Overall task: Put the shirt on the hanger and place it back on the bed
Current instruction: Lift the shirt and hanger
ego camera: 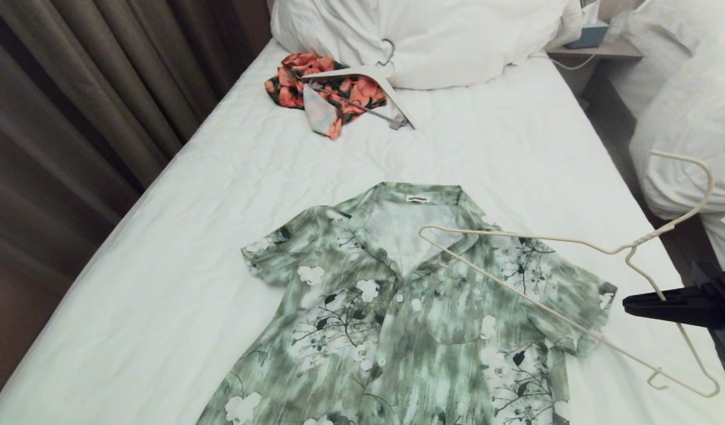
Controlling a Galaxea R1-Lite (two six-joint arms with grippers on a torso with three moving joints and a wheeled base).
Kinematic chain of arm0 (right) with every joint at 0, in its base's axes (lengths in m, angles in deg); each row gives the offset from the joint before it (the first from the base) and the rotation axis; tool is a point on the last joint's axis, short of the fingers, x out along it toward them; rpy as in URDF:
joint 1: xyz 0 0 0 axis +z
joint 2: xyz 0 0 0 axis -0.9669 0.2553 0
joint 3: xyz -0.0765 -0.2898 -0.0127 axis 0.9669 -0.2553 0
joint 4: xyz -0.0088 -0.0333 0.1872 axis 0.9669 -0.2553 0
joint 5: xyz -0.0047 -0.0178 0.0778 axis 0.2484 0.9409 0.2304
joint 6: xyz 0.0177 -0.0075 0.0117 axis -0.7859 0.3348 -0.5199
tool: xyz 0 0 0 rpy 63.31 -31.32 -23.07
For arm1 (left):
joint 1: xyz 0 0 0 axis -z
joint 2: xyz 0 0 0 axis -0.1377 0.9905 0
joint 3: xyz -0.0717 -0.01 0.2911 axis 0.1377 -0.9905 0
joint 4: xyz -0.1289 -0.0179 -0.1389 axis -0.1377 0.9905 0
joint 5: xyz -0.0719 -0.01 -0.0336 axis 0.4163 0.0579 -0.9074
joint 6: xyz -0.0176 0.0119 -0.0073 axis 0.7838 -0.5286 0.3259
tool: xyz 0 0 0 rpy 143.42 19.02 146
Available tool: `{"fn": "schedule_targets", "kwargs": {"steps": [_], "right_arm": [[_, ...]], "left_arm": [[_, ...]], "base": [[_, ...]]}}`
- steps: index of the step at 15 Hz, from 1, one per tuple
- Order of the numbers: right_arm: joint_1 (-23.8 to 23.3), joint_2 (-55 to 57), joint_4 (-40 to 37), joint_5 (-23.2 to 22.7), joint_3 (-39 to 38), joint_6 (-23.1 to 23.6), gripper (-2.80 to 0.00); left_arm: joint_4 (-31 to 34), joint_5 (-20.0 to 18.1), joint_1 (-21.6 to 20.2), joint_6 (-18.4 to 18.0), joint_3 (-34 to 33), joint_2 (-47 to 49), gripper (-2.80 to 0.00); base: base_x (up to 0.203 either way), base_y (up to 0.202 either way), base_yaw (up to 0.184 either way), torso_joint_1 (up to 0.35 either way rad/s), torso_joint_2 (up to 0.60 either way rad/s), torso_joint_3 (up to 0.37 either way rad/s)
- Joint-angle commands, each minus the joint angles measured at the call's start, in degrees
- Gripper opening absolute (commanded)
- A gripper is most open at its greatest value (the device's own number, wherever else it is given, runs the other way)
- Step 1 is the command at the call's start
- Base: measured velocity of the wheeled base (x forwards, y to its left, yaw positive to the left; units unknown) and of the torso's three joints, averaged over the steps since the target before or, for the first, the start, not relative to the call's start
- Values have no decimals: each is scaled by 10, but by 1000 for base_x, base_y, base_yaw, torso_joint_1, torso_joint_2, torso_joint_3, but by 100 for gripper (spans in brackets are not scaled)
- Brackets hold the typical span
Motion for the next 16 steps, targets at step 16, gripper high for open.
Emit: {"fn": "schedule_targets", "kwargs": {"steps": [16], "right_arm": [[-25, -126, 56, -38, -24, -9, -280]], "left_arm": [[5, -4, 0, 9, 12, 4, -280]], "base": [[0, 0, 0, 0, 0, 0]]}}
